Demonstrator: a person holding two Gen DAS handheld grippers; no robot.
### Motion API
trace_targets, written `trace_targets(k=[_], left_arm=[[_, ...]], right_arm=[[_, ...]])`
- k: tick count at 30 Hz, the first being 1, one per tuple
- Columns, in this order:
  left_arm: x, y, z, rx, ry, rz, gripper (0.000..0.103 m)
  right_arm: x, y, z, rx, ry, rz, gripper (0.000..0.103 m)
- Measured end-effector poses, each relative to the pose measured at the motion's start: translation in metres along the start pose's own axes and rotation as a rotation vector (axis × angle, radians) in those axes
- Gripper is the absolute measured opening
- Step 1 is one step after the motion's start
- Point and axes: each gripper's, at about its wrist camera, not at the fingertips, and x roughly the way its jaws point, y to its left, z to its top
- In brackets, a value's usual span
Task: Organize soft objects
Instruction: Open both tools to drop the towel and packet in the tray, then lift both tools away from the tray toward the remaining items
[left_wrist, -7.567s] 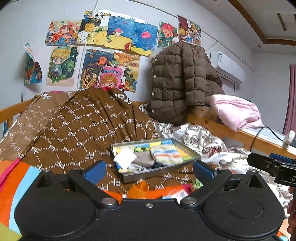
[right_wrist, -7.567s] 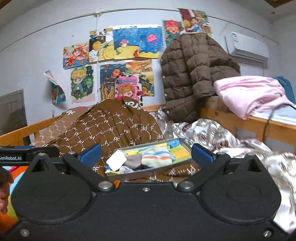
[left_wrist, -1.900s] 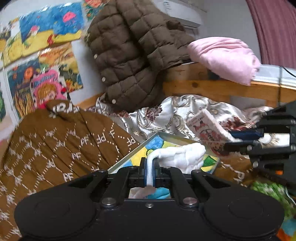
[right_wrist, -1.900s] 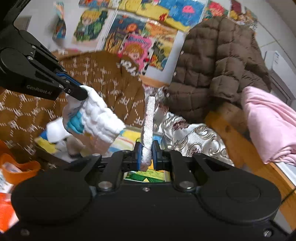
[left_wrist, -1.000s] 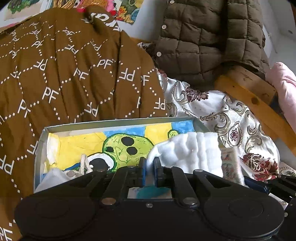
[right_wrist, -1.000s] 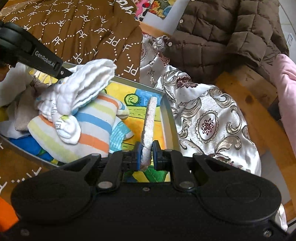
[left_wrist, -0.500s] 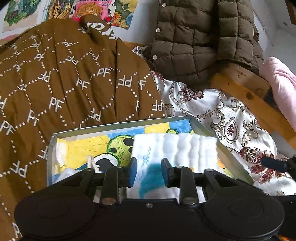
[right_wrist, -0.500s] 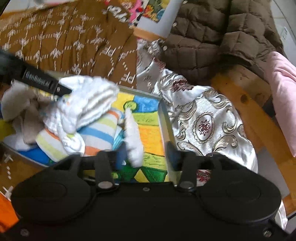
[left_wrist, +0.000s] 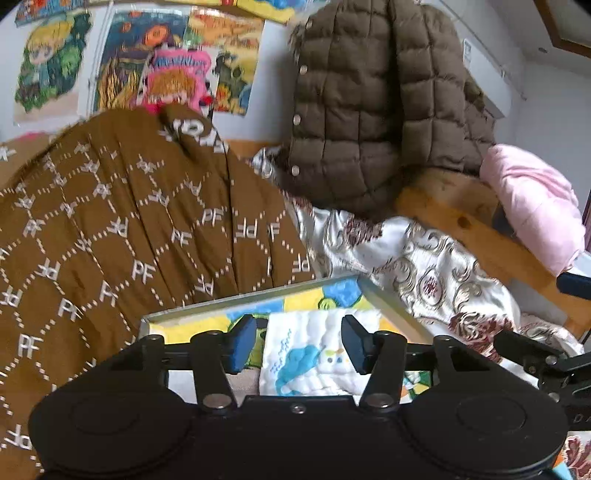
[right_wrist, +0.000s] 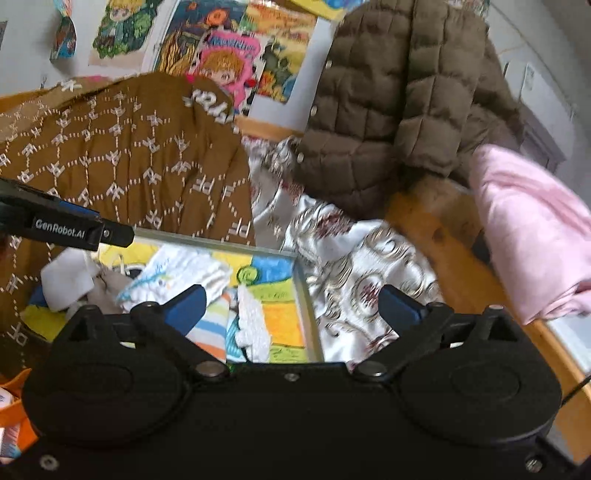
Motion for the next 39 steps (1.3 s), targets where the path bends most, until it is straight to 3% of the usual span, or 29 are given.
trace_targets(k=[8, 22, 32, 36, 39], left_arm=[[-0.05, -0.012, 0.016, 0.023, -0.059, -0.015, 0.065], [-0.147, -0.034, 0.041, 0.001, -0.196, -0.037, 0.102], [-0.24, -0.056, 0.04, -0.035, -0.285, -0.014, 0.102], [-0.286, -0.059, 0.02, -0.067, -0.335, -0.031, 0.102], [-0.316, -0.069, 0.0, -0.018, -0.356, -0.035, 0.102]], right_arm=[[-0.054, -0.011, 0.03, 0.003, -0.084, -0.029, 0.102], [-0.147, -0.027, 0.064, 0.029, -0.192, -0.072, 0.102], [-0.226, -0.038, 0.071, 0.069, -0.272, -0.056, 0.102], [-0.268, -0.042, 0.064, 0.072, -0.298, -0.028, 0.102], [-0.299, -0.043, 0.056, 0.084, -0.308, -0.001, 0.102]])
